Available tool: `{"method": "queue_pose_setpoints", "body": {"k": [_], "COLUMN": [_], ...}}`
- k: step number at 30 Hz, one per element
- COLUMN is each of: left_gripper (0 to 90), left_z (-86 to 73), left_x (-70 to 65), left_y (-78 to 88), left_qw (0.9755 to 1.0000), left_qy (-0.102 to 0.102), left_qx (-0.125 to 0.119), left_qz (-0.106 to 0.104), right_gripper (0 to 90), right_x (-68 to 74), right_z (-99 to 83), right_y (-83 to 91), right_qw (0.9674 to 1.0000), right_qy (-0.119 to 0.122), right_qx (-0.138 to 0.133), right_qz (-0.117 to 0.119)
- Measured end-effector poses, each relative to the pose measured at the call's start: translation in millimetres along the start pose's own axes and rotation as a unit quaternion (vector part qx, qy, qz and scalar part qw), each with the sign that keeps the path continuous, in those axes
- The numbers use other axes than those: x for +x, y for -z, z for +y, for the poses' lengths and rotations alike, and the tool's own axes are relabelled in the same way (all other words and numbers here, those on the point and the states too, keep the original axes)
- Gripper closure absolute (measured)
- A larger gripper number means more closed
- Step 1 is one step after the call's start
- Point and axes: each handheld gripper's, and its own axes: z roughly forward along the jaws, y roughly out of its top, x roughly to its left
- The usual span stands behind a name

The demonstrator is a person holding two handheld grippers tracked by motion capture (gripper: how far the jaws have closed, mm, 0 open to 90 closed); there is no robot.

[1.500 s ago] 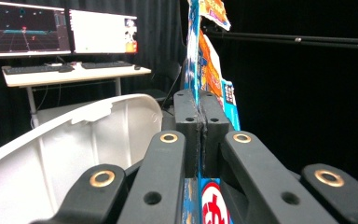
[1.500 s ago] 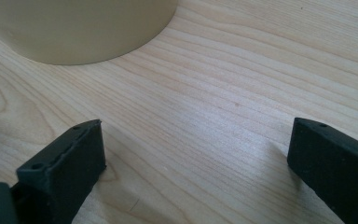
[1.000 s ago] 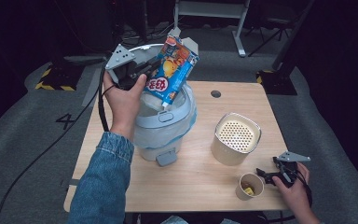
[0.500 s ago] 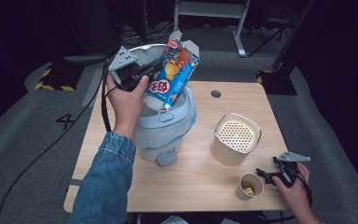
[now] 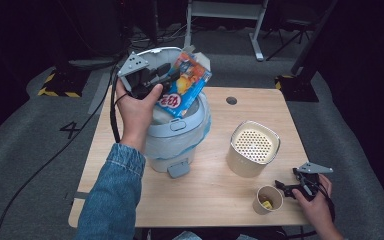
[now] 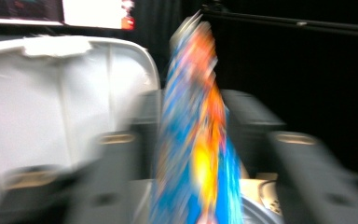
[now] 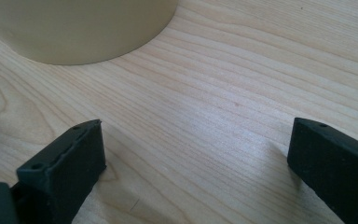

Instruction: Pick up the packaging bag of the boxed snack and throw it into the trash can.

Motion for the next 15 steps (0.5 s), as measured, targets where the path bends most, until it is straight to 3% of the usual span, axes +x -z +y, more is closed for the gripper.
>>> {"method": "queue_pose_setpoints", "body": {"k": [2,7,10,13,15], "left_gripper": [32.9,33.2,33.9,33.8,33.7], "left_z": [1.2,3.5,4.0,3.7,3.4], "left_x": [0.8,-2.3,-11.5,-16.8,-25.7], "left_y": [6.5,21.6,30.2,35.1,45.1], "left_qw": [1.0,0.9999,0.9991,0.9982,0.9957], "left_qy": [0.003,-0.013,-0.034,-0.04,-0.057], "left_qx": [-0.003,0.004,0.023,0.032,0.049], "left_qz": [0.004,0.003,-0.013,-0.031,-0.054], "right_gripper": [4.1,4.1,4.1,4.1,4.1], "right_x": [0.0,0.0,0.0,0.0,0.0], "right_z": [0.0,0.0,0.0,0.1,0.2], "right_y": [0.0,0.0,0.0,0.0,0.0], "right_qw": [1.0,1.0,1.0,1.0,1.0], "right_qy": [0.0,0.0,0.0,0.0,0.0], "right_qx": [0.0,0.0,0.0,0.0,0.001], "right_qz": [0.0,0.0,0.0,0.0,0.0]}}
